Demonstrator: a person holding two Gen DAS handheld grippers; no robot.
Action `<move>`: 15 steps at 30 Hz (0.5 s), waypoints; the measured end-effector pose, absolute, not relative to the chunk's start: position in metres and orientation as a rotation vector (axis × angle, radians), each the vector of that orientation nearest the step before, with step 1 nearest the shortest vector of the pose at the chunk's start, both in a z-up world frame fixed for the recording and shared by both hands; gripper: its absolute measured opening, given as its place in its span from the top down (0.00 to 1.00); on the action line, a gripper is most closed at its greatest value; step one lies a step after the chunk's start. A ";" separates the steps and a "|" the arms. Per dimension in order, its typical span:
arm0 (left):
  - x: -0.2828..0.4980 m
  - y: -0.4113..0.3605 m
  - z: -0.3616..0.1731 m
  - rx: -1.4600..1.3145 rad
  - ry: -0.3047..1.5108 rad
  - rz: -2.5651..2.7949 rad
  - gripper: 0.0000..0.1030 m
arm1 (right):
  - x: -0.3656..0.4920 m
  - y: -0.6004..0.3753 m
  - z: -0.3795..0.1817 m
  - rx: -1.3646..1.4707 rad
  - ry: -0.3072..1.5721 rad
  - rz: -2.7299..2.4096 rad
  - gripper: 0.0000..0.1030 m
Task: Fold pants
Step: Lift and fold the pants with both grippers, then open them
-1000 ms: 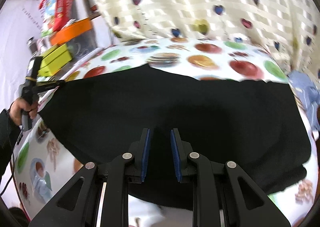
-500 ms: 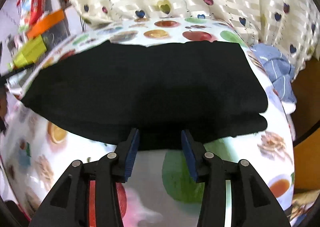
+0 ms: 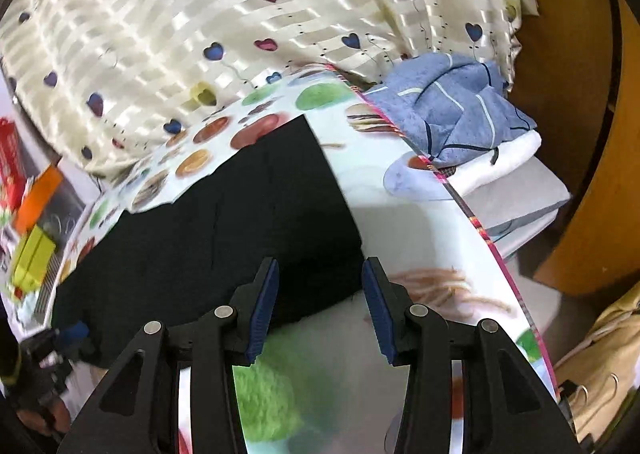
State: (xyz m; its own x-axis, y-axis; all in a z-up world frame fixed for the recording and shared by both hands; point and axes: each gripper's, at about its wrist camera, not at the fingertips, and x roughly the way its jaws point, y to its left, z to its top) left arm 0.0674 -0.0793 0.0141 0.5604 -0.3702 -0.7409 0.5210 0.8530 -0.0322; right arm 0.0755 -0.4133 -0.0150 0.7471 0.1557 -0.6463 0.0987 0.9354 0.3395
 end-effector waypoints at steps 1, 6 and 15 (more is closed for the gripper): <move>0.069 -0.083 0.012 0.212 0.827 -0.529 0.63 | 0.077 -0.415 -0.015 0.371 0.729 0.041 0.53; 0.074 -0.089 0.007 0.239 0.842 -0.529 0.62 | 0.090 -0.421 -0.017 0.378 0.732 0.063 0.53; 0.068 -0.097 0.007 0.283 0.833 -0.587 0.62 | 0.103 -0.418 -0.019 0.329 0.764 0.122 0.52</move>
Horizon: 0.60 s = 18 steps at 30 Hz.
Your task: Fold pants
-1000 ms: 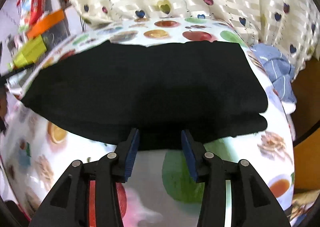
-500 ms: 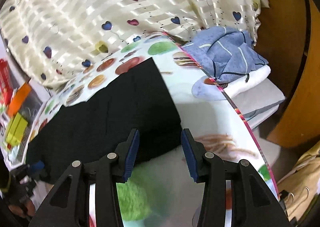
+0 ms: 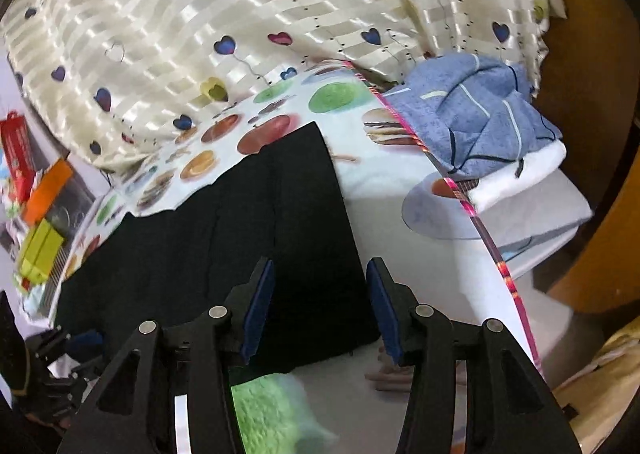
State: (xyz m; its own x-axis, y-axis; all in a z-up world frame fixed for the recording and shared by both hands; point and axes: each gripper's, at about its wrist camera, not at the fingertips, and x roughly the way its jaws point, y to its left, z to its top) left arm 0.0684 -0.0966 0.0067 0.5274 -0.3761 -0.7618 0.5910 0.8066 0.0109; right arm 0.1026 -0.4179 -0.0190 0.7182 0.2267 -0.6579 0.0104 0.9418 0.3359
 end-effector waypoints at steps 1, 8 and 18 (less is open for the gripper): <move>0.069 -0.098 0.007 0.285 0.836 -0.595 0.62 | 0.104 -0.418 -0.018 0.323 0.766 0.126 0.52; 0.067 -0.109 0.006 0.348 0.808 -0.604 0.67 | 0.103 -0.418 -0.003 0.269 0.726 0.139 0.92; 0.061 -0.111 0.016 0.328 0.783 -0.591 0.95 | 0.092 -0.418 0.034 0.274 0.634 0.159 0.95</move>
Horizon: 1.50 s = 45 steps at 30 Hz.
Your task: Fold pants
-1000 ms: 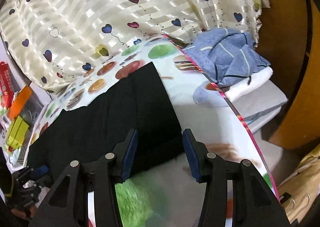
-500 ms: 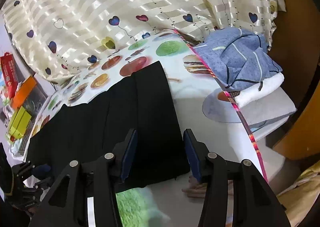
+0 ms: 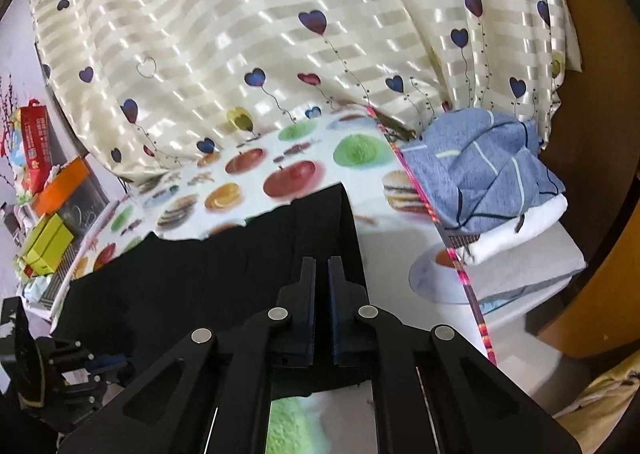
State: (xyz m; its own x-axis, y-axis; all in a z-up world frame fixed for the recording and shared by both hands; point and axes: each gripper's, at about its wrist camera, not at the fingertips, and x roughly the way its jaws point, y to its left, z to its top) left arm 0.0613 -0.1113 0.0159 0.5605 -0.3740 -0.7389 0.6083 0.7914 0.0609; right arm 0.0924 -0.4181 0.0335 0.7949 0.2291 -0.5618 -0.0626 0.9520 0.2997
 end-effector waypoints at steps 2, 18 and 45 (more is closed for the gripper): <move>0.057 -0.104 0.024 0.291 0.765 -0.602 0.95 | 0.083 -0.421 0.042 0.288 0.615 0.168 0.95; 0.050 -0.084 0.017 0.112 0.890 -0.700 0.95 | 0.063 -0.430 0.002 0.237 0.751 0.084 0.91; 0.002 0.149 0.005 -0.365 0.793 0.041 0.78 | 0.028 -0.337 -0.020 -0.115 0.822 0.181 0.58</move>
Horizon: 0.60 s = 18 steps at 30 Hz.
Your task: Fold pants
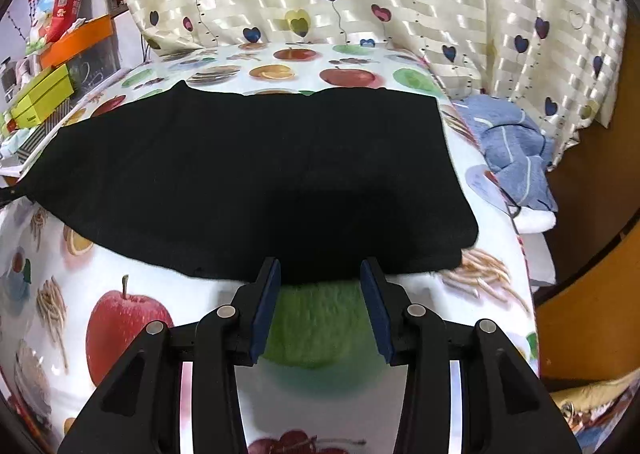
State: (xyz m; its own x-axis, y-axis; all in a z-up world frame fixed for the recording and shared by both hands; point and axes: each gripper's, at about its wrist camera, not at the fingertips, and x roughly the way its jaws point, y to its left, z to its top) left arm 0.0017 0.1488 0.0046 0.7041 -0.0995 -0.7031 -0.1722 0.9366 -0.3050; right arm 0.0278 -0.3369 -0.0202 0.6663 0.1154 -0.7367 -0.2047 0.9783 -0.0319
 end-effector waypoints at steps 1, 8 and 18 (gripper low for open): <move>-0.004 0.156 0.005 -0.383 0.781 0.060 0.75 | 0.024 -0.336 -0.019 -0.101 0.817 0.189 0.58; -0.020 0.193 -0.003 -0.491 0.756 0.175 0.58 | 0.018 -0.308 -0.002 -0.030 0.734 0.299 0.58; 0.006 0.193 -0.006 -0.474 0.761 0.249 0.51 | 0.029 -0.262 0.001 -0.045 0.713 0.420 0.57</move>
State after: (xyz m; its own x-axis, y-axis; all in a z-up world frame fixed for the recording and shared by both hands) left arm 0.0060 0.1929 -0.0064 0.7021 0.0468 -0.7105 -0.3824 0.8666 -0.3207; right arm 0.0295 -0.2616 0.0007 0.6770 0.3587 -0.6427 -0.3886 0.9158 0.1016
